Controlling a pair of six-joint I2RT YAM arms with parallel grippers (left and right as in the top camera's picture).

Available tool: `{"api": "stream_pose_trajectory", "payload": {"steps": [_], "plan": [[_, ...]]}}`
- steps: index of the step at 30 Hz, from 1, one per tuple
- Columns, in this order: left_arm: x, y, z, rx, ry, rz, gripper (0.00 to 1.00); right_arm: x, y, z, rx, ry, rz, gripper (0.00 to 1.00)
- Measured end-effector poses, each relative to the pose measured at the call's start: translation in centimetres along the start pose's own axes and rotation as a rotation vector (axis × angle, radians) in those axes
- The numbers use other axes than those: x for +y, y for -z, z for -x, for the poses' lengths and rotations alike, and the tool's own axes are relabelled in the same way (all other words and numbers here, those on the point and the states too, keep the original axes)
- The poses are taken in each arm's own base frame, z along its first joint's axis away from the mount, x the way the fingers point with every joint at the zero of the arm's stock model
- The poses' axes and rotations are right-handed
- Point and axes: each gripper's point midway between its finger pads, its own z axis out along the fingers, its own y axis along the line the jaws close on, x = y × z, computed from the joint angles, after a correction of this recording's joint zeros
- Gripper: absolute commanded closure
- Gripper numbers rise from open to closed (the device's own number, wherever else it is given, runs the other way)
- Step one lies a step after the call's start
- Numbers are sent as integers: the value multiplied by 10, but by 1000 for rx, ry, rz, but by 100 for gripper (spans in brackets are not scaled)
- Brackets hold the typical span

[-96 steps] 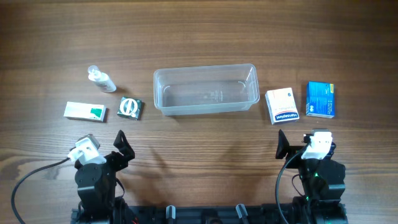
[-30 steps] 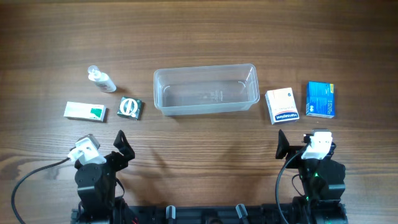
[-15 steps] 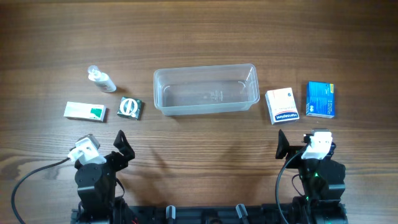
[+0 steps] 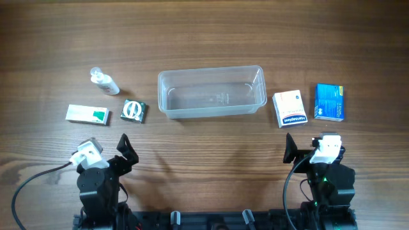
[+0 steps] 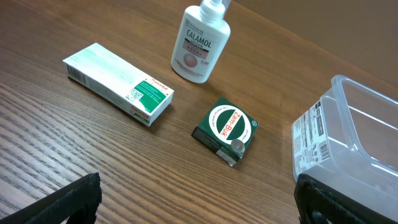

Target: Pack container

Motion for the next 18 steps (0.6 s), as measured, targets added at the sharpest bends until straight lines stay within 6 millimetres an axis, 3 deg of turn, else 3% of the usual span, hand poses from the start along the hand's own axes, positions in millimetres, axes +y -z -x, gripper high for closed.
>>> {"api": "stream_pose_trajectory", "payload": {"steps": [13,18], "plan": [[0,0,0,0,0,0,0,0,0,0,-1,0,0,0],[0,0,0,0,0,0,0,8,0,14,-56,-72,45,0]]}}
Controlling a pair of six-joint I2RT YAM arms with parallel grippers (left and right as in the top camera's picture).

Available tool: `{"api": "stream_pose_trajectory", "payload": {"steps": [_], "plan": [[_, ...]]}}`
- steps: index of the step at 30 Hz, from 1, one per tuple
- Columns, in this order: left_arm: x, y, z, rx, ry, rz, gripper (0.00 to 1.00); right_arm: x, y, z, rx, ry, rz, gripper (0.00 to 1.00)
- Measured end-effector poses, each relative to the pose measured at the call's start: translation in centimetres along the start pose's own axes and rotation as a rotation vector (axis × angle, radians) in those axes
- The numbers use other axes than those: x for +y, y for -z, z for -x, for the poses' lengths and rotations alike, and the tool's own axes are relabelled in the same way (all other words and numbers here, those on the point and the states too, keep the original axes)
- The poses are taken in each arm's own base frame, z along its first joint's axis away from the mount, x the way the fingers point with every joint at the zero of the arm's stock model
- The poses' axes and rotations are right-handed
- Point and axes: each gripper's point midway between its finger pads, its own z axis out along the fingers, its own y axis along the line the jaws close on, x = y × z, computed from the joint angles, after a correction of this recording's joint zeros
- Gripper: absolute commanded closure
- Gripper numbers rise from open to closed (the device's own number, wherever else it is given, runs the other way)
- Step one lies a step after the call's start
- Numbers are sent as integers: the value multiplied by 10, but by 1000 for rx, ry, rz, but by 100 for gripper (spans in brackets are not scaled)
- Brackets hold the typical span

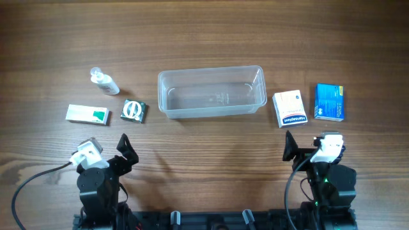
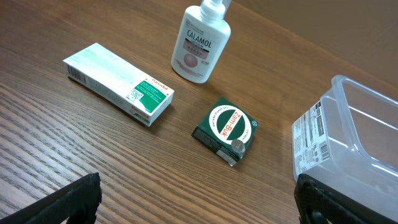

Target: Pack container

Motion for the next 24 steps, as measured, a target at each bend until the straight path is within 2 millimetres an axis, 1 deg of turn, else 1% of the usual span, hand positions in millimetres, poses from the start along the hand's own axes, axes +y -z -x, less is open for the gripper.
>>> {"api": "stream_pose_trajectory", "payload": {"steps": [4,7,9,11,13,15,17,19,20,22,24], "plan": [[0,0,0,0,0,0,0,10,1,16,-57,-212,61,0],[0,0,0,0,0,0,0,19,2,26,-89,-298,122,0],[0,0,0,0,0,-1,0,33,7,40,-126,-298,205,0],[0,0,0,0,0,-1,0,41,14,51,-143,-296,253,0],[0,0,0,0,0,0,0,48,24,68,-164,-275,283,1],[0,0,0,0,0,-1,0,53,36,92,-183,-241,300,0],[0,0,0,0,0,0,0,56,46,114,-161,-217,293,0],[0,0,0,-1,0,0,0,58,49,133,-99,-196,273,0],[0,0,0,-2,0,-1,0,58,47,138,-62,-186,262,0],[0,0,0,-1,0,-1,0,59,38,149,47,-168,234,0],[0,0,0,-1,0,-1,0,58,25,153,144,-146,212,0]]}}
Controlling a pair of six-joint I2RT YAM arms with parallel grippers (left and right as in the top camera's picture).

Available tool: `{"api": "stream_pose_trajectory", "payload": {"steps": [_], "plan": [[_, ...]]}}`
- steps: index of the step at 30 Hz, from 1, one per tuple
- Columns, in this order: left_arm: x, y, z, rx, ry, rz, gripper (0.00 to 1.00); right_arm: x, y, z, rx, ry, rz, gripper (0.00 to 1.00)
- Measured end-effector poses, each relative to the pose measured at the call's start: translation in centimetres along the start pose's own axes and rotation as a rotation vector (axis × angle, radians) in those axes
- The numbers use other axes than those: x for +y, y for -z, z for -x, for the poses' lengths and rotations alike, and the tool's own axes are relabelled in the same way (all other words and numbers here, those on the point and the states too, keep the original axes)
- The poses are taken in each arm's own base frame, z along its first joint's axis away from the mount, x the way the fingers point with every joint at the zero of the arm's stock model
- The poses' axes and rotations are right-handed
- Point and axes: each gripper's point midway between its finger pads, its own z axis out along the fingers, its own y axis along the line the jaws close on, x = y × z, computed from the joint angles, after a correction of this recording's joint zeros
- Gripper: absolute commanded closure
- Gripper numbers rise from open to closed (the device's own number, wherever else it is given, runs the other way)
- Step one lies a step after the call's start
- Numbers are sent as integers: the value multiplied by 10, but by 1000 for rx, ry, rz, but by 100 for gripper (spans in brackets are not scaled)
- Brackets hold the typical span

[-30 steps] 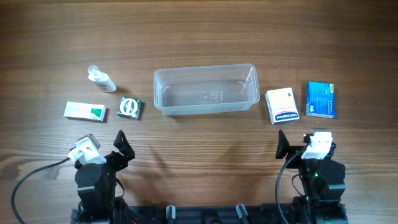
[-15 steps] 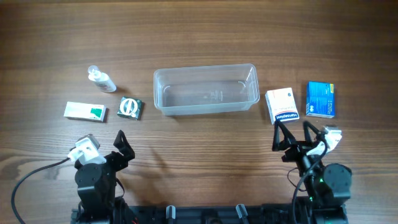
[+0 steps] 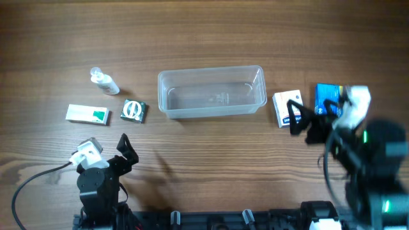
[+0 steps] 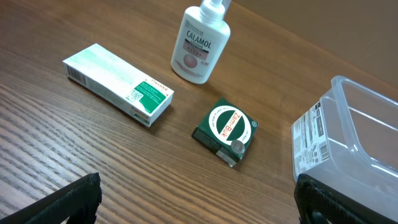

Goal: Pack container
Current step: 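Reach right gripper to the white Hansaplast box and grasp it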

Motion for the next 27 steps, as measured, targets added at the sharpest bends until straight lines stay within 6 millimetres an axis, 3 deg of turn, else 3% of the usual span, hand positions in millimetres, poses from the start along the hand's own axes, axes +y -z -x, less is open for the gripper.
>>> {"api": "stream_pose_trajectory", "payload": {"steps": [1,6,8,10,17,23,27], "plan": [[0,0,0,-1,0,0,0,-2,-12,9,54,17,-17,0],[0,0,0,0,0,0,0,-14,-58,15,281,82,-59,0],[0,0,0,0,0,0,0,-22,-76,9,336,94,-75,0],[0,0,0,0,0,0,0,-40,-98,-14,448,95,-121,0],[0,0,0,-1,0,-1,0,-81,-141,-77,709,73,-219,1],[0,0,0,-1,0,0,0,-101,-159,-124,883,42,-259,0],[0,0,0,-1,0,-1,0,-108,-163,-139,932,35,-276,0]]}}
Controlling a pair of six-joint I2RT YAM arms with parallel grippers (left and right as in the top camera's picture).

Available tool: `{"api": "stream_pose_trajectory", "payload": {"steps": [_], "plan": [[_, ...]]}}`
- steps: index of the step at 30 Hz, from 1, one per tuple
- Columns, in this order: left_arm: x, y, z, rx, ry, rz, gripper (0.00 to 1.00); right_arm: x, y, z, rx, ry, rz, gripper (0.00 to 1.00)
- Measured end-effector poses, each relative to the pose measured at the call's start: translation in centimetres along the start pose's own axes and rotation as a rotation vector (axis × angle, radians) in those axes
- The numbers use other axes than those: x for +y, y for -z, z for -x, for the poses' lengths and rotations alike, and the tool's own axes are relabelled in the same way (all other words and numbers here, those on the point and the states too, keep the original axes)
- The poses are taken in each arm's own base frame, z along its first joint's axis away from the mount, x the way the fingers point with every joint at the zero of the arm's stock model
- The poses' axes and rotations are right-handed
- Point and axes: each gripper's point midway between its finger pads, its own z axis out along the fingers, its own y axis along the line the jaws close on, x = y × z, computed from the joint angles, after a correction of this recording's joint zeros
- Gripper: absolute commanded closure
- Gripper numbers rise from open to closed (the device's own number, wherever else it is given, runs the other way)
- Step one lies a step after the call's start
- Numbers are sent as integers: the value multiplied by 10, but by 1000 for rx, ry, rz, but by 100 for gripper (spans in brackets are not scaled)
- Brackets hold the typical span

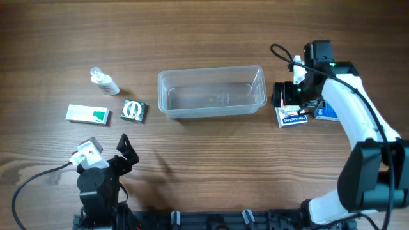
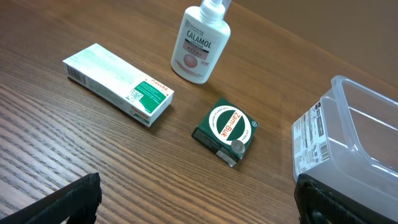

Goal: Pack container
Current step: 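Reach right gripper to the white Hansaplast box and grasp it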

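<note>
A clear plastic container [image 1: 211, 70] stands empty mid-table; its left end shows in the left wrist view [image 2: 348, 143]. Left of it lie a Calamol bottle [image 1: 104, 82] [image 2: 200, 46], a white-and-green box [image 1: 87, 114] [image 2: 118, 84] and a dark green Zam-Buk box [image 1: 133, 110] [image 2: 227, 129]. On the container's right, my right gripper [image 1: 291, 97] is down over the far end of a white box [image 1: 293, 117], its jaws spread around it. A blue box [image 1: 324, 113] is mostly hidden under that arm. My left gripper [image 1: 126, 148] [image 2: 198, 199] rests open near the front edge, holding nothing.
The right arm [image 1: 354, 102] stretches from the front right across the table's right side. A cable loops above its wrist [image 1: 281, 51]. Bare wood lies in front of the container and behind it.
My right gripper was just in front of the white and blue boxes; now it is lowered over the white box's far end. The left arm and the other items have not moved.
Both arms first sat parked at the front edge, grippers open, and stayed so at the second moment. Then the right arm was raised beside the white and blue boxes. Now its gripper is down over the white box. The left arm has stayed still.
</note>
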Motion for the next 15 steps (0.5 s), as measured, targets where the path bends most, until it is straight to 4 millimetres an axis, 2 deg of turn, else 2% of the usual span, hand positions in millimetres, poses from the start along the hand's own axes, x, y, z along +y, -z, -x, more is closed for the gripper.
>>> {"api": "stream_pose_trajectory", "payload": {"steps": [8,12,15], "plan": [[0,0,0,0,0,0,0,-15,-14,-8,11,-55,-78,0],[0,0,0,0,0,0,0,-14,-29,-12,5,-57,-65,0],[0,0,0,0,0,0,0,-14,-32,-14,4,-61,-64,0]]}}
